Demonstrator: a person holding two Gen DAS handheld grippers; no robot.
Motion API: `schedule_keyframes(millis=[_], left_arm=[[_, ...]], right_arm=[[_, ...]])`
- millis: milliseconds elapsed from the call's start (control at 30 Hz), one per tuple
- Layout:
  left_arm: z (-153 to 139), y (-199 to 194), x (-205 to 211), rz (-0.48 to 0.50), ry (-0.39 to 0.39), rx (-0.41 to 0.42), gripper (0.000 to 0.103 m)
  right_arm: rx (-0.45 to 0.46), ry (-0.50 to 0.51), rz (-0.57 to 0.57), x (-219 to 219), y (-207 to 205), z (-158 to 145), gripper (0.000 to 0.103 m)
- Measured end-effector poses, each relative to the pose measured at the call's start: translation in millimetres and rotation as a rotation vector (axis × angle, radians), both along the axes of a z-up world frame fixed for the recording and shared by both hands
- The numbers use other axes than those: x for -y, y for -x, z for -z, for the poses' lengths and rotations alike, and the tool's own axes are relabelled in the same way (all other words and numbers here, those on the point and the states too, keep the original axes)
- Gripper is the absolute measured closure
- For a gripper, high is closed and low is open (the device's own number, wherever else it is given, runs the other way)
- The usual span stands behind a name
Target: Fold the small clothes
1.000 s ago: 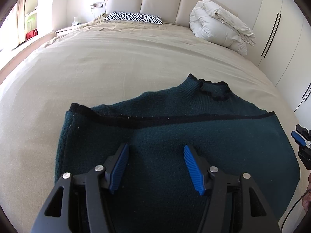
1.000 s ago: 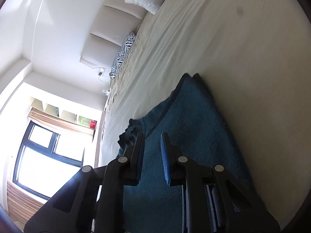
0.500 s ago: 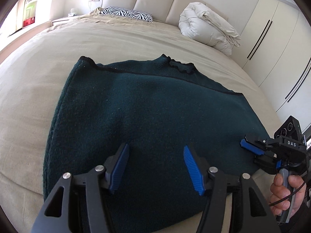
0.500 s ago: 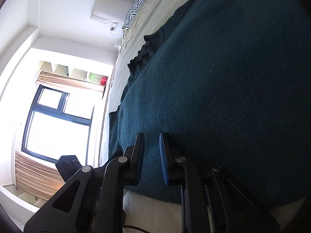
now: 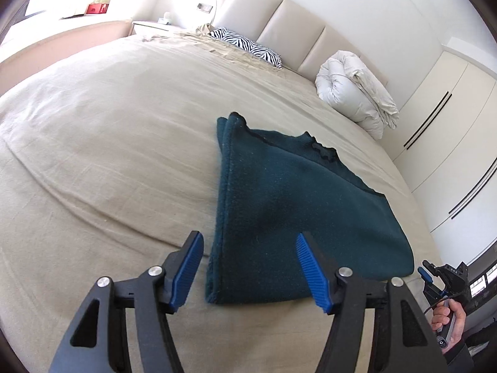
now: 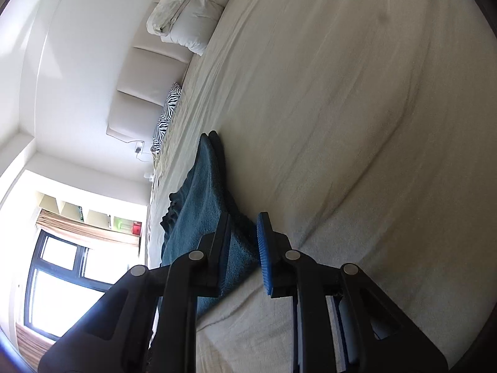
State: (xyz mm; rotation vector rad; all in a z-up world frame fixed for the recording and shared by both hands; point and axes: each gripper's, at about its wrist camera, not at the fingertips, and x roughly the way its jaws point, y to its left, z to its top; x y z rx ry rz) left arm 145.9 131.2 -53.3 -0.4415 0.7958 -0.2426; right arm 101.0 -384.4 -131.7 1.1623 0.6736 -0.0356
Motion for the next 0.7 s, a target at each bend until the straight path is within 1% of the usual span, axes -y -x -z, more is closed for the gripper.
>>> schedule_keyframes(millis=[33,100,133,167,233,333,433,467,533,633,667,700], left_arm=[[-1.8,1.9,-7.2,-0.017,0.014,0.004,0.028],[1.1,-3.8,-16.2,-0.026,0.039,-0.027,0.028],[4.5,-8.5,-18.1,-0.023,0.059,-0.048,0.028],[8.8,-14.7,-19.9,-0.015,0.092,-0.068,0.028],[19.0,-29.4,-21.8,-0.005,0.142,-0.122,0.028],[35.9,-50.6,-20.8,0.019,0.222,-0.199,0.029],[42.5,-68.4,-23.1,0.027,0.296,-0.236,0.029],[42.4,-73.3,-24.4,0.023,0.311,-0.246,0.029],[42.8,-83.2,-24.0,0.044,0.34,-0.265,0.029],[49.1,-94.5,-23.4,0.061,0.41,-0.312,0.029],[51.8,-96.9,-23.0,0.067,0.433,-0.326,0.03],[54.0,-97.8,-22.6,0.066,0.458,-0.339,0.033]], right_arm=[[0.001,0.027,-0.004,-2.3,2.9,-6.6,0.079],[0.017,0.054,-0.017,-15.3,4.8,-18.9,0.061],[0.029,0.056,-0.023,-23.8,7.9,-25.7,0.045],[0.047,0.059,-0.03,-24.9,20.0,-36.7,0.042],[0.087,0.064,-0.093,-49.8,8.4,-51.6,0.042],[0.124,0.044,-0.242,-89.6,-17.0,-68.8,0.042],[0.159,0.022,-0.356,-132.4,-49.6,-79.7,0.042],[0.163,0.008,-0.389,-141.6,-59.5,-80.8,0.042],[0.159,-0.012,-0.45,-160.2,-81.3,-82.2,0.042],[0.145,-0.046,-0.55,-193.1,-118.4,-80.6,0.042],[0.137,-0.053,-0.58,-203.1,-122.6,-81.9,0.042],[0.127,-0.067,-0.607,-213.8,-134.2,-79.0,0.042]])
